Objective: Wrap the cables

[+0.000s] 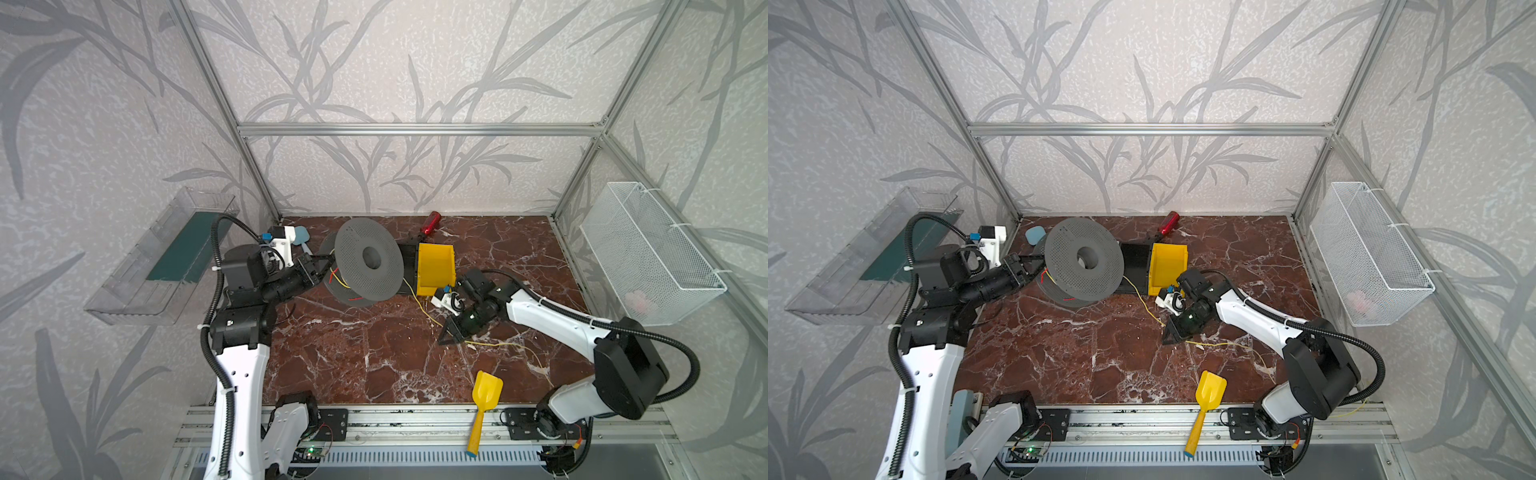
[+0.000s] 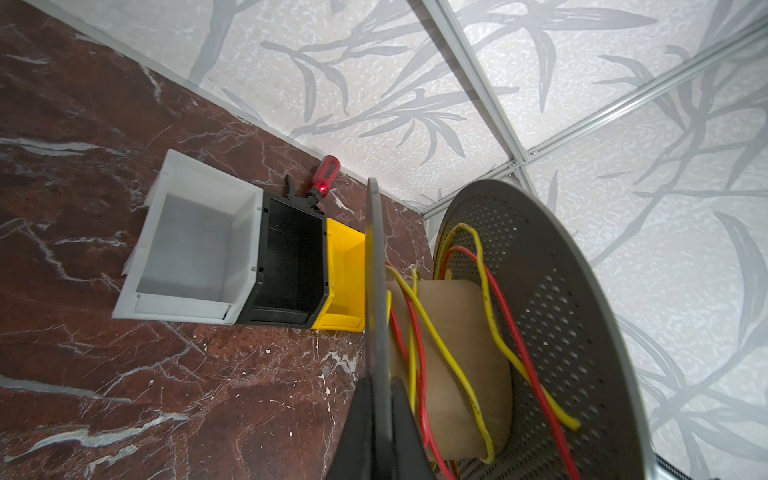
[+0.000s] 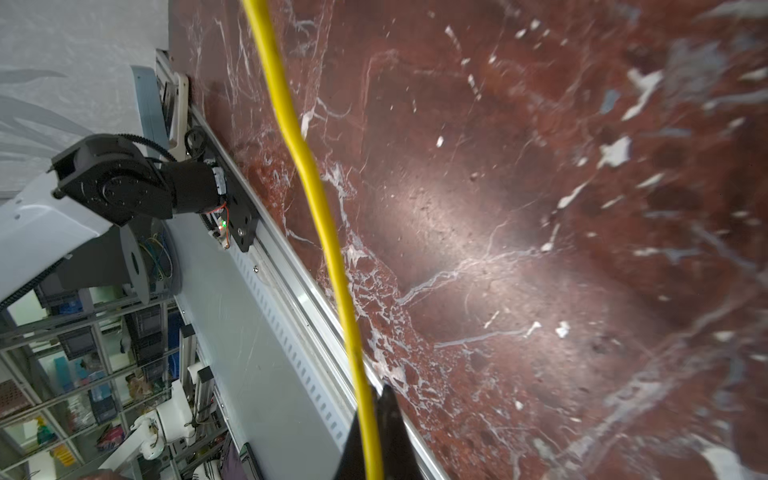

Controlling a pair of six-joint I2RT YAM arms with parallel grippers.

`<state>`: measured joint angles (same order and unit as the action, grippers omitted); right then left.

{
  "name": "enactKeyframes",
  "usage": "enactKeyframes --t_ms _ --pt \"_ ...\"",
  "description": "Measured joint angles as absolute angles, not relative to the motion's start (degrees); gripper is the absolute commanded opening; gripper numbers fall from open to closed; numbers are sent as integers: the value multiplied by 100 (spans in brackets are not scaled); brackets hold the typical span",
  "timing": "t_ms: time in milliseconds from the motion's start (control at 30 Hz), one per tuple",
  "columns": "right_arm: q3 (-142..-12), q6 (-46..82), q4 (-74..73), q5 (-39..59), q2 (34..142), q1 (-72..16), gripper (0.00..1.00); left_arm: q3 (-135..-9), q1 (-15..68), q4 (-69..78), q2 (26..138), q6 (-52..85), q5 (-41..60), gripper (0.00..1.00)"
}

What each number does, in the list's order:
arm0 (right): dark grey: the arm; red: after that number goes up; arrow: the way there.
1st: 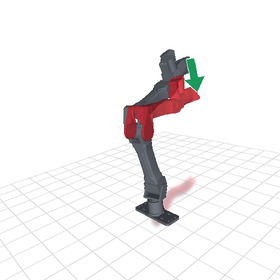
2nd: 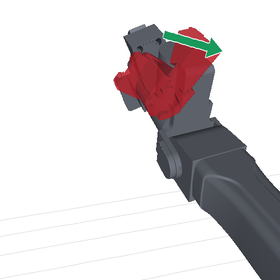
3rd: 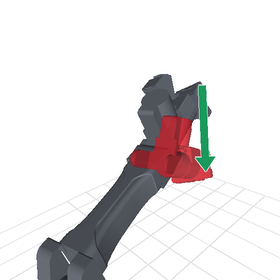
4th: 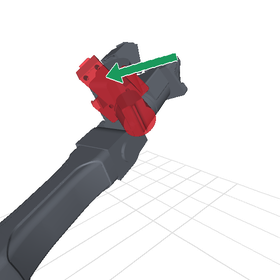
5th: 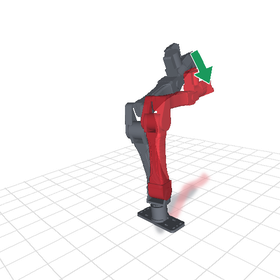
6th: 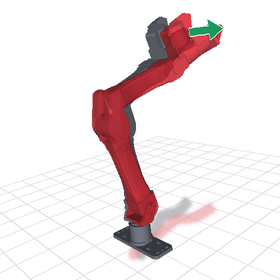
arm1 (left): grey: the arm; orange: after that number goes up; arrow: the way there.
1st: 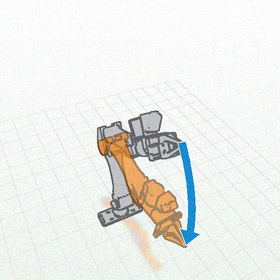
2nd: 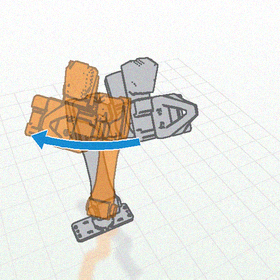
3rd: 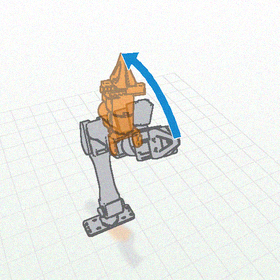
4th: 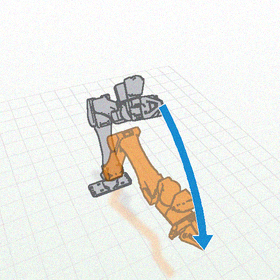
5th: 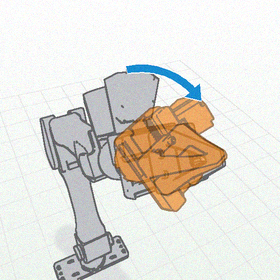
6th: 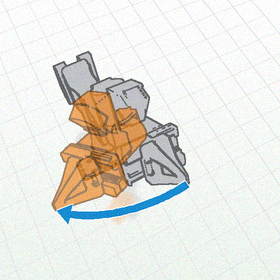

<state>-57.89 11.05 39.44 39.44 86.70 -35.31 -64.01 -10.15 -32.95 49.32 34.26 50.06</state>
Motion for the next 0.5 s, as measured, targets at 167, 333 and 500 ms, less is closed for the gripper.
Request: enactKeyframes --t_ms 167,333,500 --pt "-6587 882 4604 3642 9052 -3109 0 -6543 -934 -3710 4713 2910 5310 0" --pt "-7616 668 5306 3319 9321 -2786 0 -6554 -821 -4276 4506 2405 5288 0" --pt "-8440 637 5815 3236 9461 -2639 0 -6471 -331 -4644 4217 1992 5070 0"
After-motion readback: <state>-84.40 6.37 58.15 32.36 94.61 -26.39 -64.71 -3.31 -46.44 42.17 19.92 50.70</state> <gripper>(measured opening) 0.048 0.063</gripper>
